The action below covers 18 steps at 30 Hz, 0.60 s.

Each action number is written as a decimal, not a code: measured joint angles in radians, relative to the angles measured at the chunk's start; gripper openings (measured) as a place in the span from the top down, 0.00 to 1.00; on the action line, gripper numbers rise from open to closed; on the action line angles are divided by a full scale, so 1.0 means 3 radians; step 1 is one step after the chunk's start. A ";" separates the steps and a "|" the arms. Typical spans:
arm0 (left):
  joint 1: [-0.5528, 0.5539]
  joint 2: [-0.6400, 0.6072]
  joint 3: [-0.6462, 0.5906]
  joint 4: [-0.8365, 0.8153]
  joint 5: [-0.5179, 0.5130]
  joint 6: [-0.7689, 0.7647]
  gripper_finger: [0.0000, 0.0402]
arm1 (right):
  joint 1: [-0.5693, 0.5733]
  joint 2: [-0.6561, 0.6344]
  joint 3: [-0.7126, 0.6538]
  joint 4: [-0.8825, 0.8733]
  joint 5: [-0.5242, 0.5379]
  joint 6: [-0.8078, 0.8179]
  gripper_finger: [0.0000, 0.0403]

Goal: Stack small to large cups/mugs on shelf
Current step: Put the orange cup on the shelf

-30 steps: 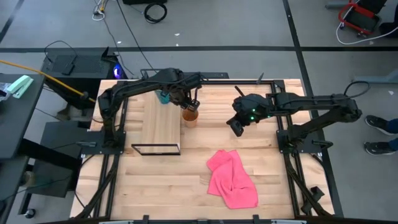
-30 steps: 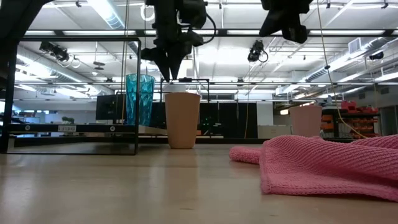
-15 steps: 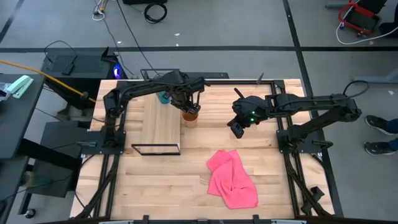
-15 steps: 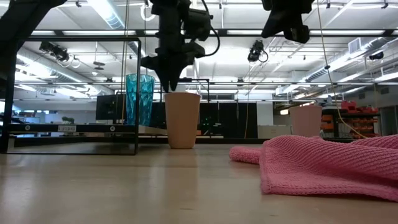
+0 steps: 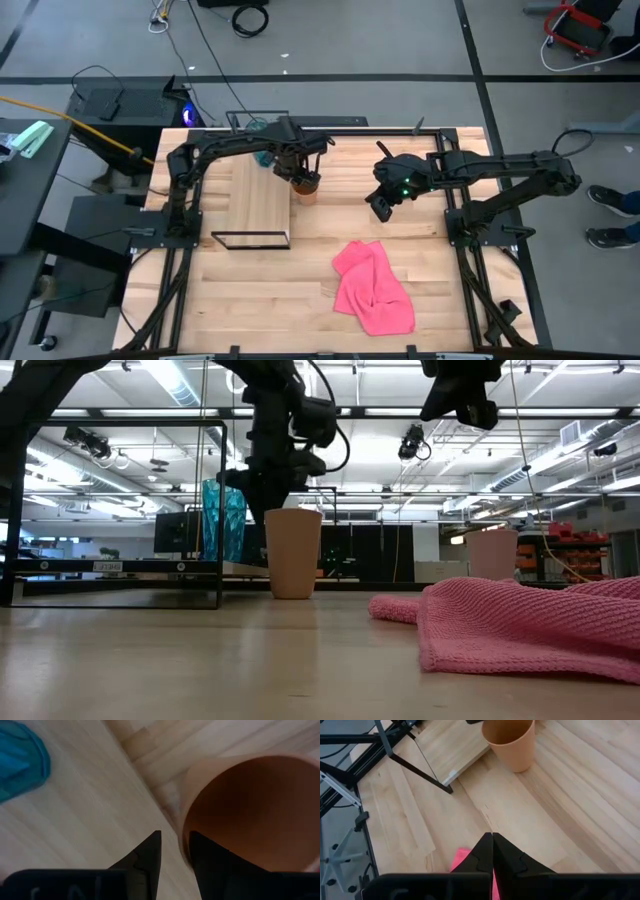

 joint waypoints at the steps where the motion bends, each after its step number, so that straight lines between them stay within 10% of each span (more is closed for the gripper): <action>1: 0.0000 0.0000 -0.0039 0.0017 0.0016 -0.0016 0.73 | -0.0001 0.0000 0.0000 0.0000 0.0000 -0.0001 0.98; 18: -0.0044 -0.0001 -0.0098 0.0251 0.0071 -0.0181 0.88 | -0.0001 0.0000 0.0000 0.0001 0.0024 -0.0072 0.98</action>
